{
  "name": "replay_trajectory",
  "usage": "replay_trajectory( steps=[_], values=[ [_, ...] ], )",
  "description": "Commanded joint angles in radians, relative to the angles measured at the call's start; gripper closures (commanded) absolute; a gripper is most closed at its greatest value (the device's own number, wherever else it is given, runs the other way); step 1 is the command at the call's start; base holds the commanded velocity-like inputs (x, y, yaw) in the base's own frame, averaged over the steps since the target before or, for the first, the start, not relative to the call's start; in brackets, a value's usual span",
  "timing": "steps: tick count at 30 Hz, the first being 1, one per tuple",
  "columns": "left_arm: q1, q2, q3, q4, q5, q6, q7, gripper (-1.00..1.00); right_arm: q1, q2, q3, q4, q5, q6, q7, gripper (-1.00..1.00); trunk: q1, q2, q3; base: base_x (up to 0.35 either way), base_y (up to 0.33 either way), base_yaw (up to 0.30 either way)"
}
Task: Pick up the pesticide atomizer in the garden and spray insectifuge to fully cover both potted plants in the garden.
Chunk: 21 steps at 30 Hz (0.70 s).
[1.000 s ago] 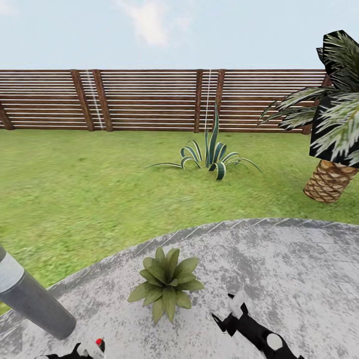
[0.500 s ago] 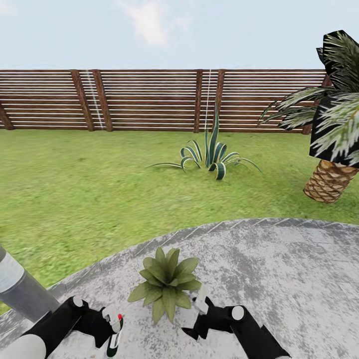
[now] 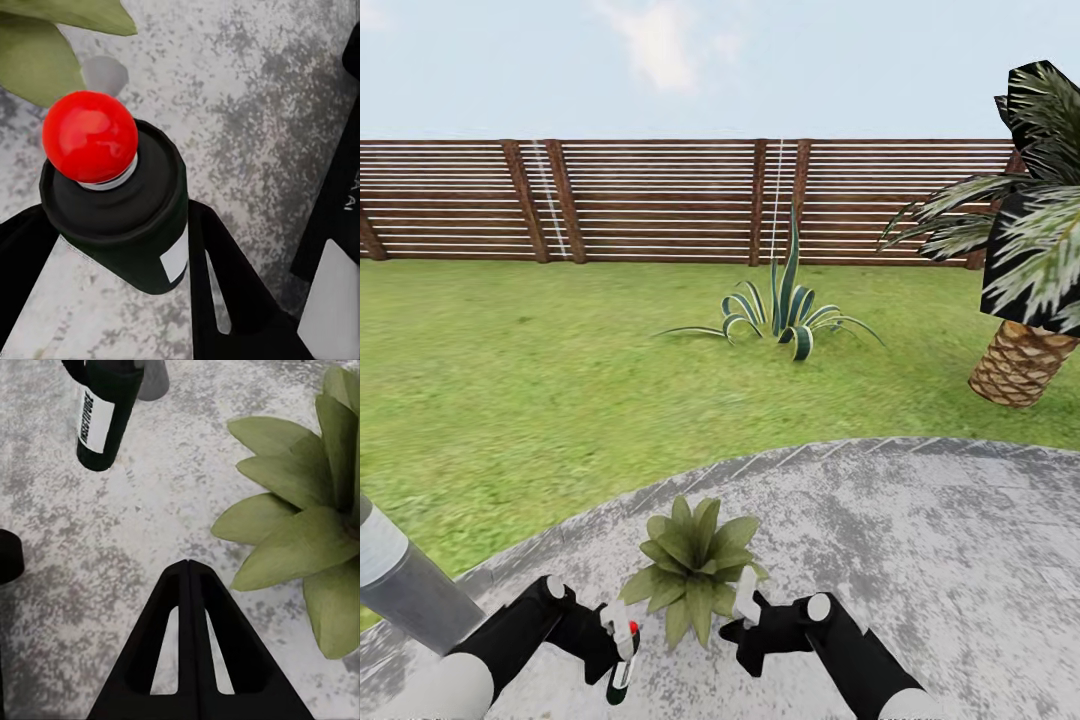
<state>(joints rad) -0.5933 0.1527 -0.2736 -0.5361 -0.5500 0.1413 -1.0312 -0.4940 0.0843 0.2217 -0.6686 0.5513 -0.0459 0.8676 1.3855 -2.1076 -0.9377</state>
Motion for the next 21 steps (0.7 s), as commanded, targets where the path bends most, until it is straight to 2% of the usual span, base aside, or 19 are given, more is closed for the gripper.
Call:
replay_trajectory(
  steps=[1, 2, 3, 4, 11, 21],
  values=[
    [-0.001, -0.012, -0.004, -0.002, -0.019, 0.011, -0.004, 1.0, -0.004, 0.001, 0.002, -0.004, 0.009, -0.005, 0.004, 1.0, 0.0, 0.0, -0.001, 0.0, 0.0, 0.0],
    [-0.001, -0.021, -0.003, -0.002, -0.03, 0.011, -0.004, 1.0, -0.006, 0.001, 0.003, -0.005, 0.009, -0.005, 0.005, 1.0, 0.0, 0.0, -0.001, 0.0, 0.0, 0.0],
    [-0.002, -0.044, -0.003, -0.002, -0.047, 0.011, -0.004, 1.0, -0.009, 0.003, 0.005, -0.006, 0.009, -0.005, 0.006, 1.0, 0.0, 0.0, -0.001, 0.0, 0.0, 0.0],
    [-0.002, -0.053, -0.003, -0.002, -0.05, 0.011, -0.004, 1.0, -0.01, 0.004, 0.006, -0.006, 0.009, -0.005, 0.007, 1.0, 0.0, 0.0, -0.001, 0.0, 0.0, 0.0],
    [-0.002, -0.084, -0.004, 0.001, -0.056, 0.011, -0.004, 1.0, -0.011, 0.016, 0.006, -0.008, 0.009, -0.005, 0.007, 1.0, 0.0, 0.0, -0.001, 0.0, 0.0, 0.0],
    [-0.002, -0.142, -0.004, 0.001, -0.055, 0.009, -0.004, 1.0, -0.011, 0.024, 0.008, -0.008, 0.009, -0.005, 0.007, 1.0, 0.0, 0.0, -0.001, 0.0, 0.0, 0.0]
  ],
)
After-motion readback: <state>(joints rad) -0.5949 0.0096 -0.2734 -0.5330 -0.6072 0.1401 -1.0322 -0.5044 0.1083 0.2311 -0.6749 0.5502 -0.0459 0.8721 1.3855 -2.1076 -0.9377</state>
